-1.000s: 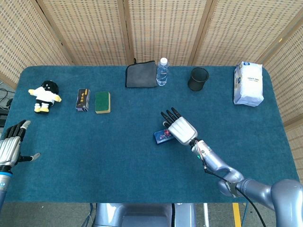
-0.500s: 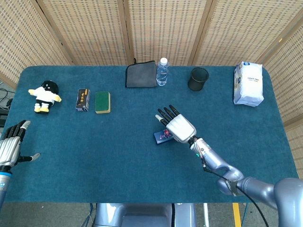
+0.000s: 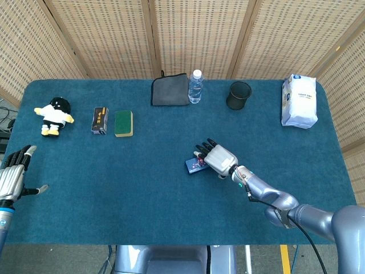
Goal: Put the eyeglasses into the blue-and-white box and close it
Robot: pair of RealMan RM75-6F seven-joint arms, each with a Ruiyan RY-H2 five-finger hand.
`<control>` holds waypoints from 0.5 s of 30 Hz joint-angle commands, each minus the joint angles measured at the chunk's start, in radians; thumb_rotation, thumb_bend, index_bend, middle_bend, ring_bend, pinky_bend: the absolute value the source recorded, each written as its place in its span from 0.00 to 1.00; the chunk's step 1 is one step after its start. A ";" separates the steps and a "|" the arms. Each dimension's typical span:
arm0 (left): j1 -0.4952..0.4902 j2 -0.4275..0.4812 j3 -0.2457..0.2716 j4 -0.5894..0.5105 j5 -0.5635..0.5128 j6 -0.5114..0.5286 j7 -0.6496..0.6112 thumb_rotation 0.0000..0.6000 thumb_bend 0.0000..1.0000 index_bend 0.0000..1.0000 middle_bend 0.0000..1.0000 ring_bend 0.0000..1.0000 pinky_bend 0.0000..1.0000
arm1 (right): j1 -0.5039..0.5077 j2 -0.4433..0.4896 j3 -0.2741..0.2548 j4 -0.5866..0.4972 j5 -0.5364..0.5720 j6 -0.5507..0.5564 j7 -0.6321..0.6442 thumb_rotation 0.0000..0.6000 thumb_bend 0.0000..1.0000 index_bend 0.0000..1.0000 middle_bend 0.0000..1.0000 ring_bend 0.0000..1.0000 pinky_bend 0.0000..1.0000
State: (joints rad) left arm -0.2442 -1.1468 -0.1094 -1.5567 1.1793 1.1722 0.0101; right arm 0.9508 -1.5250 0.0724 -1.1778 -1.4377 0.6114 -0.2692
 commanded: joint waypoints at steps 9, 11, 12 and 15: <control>-0.002 0.001 -0.003 0.005 -0.007 -0.007 -0.006 1.00 0.00 0.00 0.00 0.00 0.00 | 0.001 -0.085 -0.007 0.121 -0.048 0.082 0.138 1.00 0.39 0.31 0.49 0.08 0.03; -0.002 0.001 -0.003 0.005 -0.007 -0.007 -0.005 1.00 0.00 0.00 0.00 0.00 0.00 | -0.003 -0.093 -0.010 0.135 -0.058 0.102 0.152 1.00 0.43 0.38 0.56 0.14 0.03; -0.002 0.001 -0.003 0.005 -0.007 -0.007 -0.005 1.00 0.00 0.00 0.00 0.00 0.00 | -0.004 -0.095 -0.011 0.141 -0.063 0.108 0.158 1.00 0.44 0.40 0.57 0.16 0.03; -0.003 0.000 -0.002 0.005 -0.006 -0.008 -0.003 1.00 0.00 0.00 0.00 0.00 0.00 | -0.005 -0.095 -0.015 0.148 -0.067 0.115 0.173 1.00 0.44 0.41 0.58 0.18 0.03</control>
State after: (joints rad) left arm -0.2469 -1.1469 -0.1111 -1.5517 1.1733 1.1638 0.0071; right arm 0.9470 -1.6188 0.0593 -1.0316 -1.5027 0.7245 -0.0988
